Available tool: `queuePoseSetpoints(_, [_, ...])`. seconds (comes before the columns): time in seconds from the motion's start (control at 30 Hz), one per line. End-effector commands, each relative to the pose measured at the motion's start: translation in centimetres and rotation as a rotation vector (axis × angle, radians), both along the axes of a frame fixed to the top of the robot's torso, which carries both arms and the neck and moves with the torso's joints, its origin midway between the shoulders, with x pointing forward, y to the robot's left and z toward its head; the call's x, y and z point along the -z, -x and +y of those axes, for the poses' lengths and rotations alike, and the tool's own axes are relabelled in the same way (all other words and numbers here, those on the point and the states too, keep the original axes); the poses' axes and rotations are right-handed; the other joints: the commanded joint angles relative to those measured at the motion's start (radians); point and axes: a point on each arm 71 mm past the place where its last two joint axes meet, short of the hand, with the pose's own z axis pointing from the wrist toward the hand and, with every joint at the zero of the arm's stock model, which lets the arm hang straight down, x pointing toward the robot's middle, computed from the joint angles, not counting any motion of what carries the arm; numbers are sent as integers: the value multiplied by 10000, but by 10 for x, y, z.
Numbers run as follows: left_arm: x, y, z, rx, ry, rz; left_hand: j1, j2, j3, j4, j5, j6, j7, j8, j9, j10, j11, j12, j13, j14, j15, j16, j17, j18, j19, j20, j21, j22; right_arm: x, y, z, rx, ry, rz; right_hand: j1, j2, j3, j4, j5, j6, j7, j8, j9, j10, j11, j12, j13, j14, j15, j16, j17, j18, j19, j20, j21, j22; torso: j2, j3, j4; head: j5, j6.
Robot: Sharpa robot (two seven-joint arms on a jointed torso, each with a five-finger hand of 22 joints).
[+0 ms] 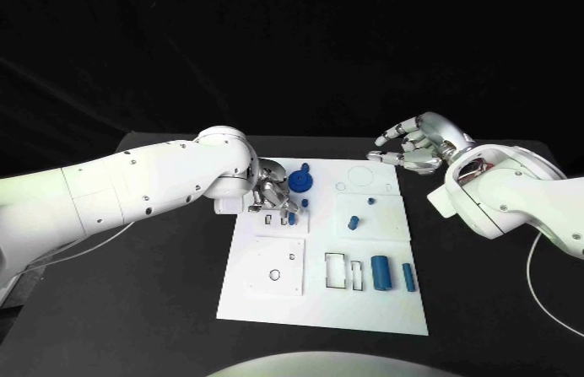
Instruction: Assemble the parts on the task board
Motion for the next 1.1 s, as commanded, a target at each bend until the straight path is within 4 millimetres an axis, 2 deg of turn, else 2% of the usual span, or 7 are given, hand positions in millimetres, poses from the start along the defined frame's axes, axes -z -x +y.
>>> queuePoseSetpoints(0.03, [1,2,-2,203,-96,214,-6,82,-41,-24,-10,-85,-19,63,18,-67,-26,-60,-7,472,-33,-18,236,-121,-53,3,64,7,1,0,1,-104,163,32,-98,-18,-43,-3,-1,41,0,55,15,-45,29,-41,1035,702,25,-37,1036,119,2,-17,-12,355,-11,-2,6,-9,-17])
queuePoseSetpoints(0.8, [3,3,-5,297,-52,451,546,276,207,-44,76,-183,-20,101,122,-171,-29,-104,-112,452,-33,-29,186,-111,-173,12,123,31,1,-1,2,-88,209,102,-103,0,-52,-8,3,37,-2,62,17,-48,28,-46,1030,702,23,-38,1037,122,-4,-19,-26,348,-8,-5,4,-26,-54])
queuePoseSetpoints(1.1, [3,4,-7,332,121,721,1358,393,823,-85,97,-297,-26,80,193,-287,-36,-179,-253,426,-37,-45,117,-98,-293,20,167,33,2,-1,2,-85,223,127,-96,18,-55,-12,6,35,-4,69,19,-42,26,-39,1037,701,22,-41,1032,123,-7,-20,-35,344,-4,-1,2,-23,-68])
